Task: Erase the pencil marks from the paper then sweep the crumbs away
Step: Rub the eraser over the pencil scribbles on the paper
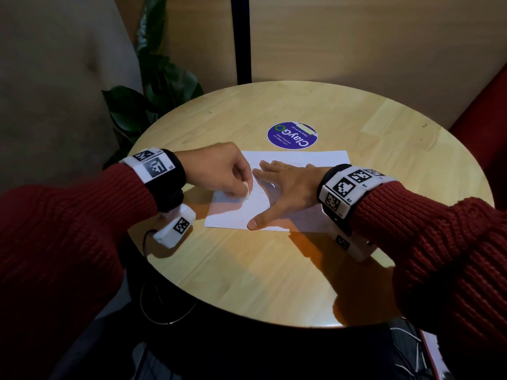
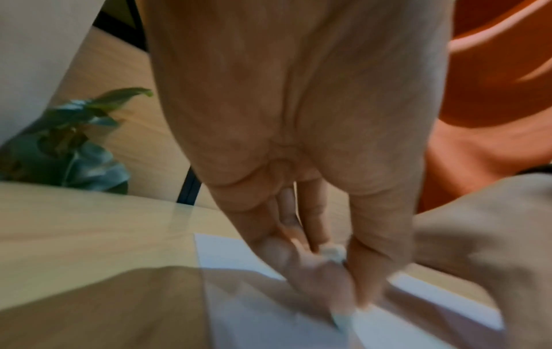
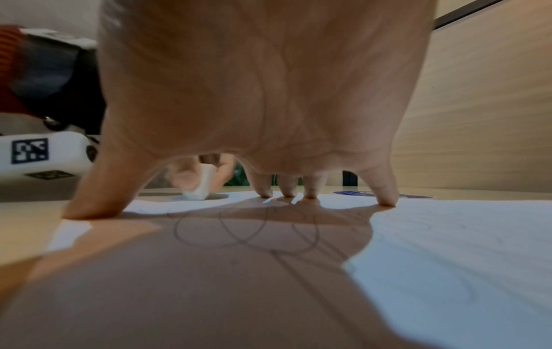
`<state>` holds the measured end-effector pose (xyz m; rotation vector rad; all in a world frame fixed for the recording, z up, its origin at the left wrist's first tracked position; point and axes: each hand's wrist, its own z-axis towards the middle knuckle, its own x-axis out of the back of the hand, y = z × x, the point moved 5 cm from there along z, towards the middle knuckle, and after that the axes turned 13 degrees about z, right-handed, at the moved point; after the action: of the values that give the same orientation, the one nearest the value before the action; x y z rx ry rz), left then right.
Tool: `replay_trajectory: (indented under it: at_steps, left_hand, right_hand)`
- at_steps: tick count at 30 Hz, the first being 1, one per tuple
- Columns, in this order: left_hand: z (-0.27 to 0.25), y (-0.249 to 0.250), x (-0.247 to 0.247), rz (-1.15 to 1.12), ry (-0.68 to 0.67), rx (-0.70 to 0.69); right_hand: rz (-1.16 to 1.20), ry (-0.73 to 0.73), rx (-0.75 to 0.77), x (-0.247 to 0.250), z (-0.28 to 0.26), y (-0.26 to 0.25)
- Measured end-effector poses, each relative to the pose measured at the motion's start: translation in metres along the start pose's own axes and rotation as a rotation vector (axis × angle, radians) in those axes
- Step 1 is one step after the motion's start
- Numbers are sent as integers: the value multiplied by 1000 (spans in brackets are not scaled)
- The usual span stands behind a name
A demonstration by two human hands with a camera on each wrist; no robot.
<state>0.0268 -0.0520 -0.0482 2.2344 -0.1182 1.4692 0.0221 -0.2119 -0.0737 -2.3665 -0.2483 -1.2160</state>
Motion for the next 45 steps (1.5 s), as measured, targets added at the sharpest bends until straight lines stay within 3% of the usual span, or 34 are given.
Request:
replay_trajectory:
  at_steps: [2,6,7,10,11,14,15,18,23,27,31,35,39,43,45]
  left_hand:
    - [-2,5,-6,-52,-92,-20]
    - [13,-12,12,44,162,90]
    - [15,-12,12,41,150,92]
    - [10,1,0,-54,-62,17]
    - [12,0,0,-62,-55,22]
    - [20,-13,13,32,135,101]
    - [20,-13,13,35,133,105]
    - [15,2,1,-39,-38,21]
    - [20,-10,12,29,121,80]
    - [14,5,0,-48,-37,9]
    - [18,-5,13,64,138,97]
    - [12,13,-3,-10,-57,-12]
    - [16,-6,12,81,139,67]
    - [10,3,0,-2,-48,-19]
    - [15,-6,9,57,40,10]
  right_hand:
    - [6,-2,-5,-1,0,1]
    - [-10,0,-9,-1,1,0]
    - [-8,0,-6,-2,2,0]
    - [19,-2,8,-2,3,2]
    - [19,-3,7,-2,3,2]
    - [-7,-5,0,-2,3,2]
    - [-8,-5,1,-3,3,2]
    - [7,4,11,-2,2,1]
    - [-3,-8,9,-2,1,1]
    - [10,-2,31,-3,0,0]
    - [7,2,44,-4,-1,1]
    - [69,3,101,-6,5,5]
    - [84,27,65,-1,2,5]
    - [108,55,82,1,1,1]
    - [103,41,57,-1,1,0]
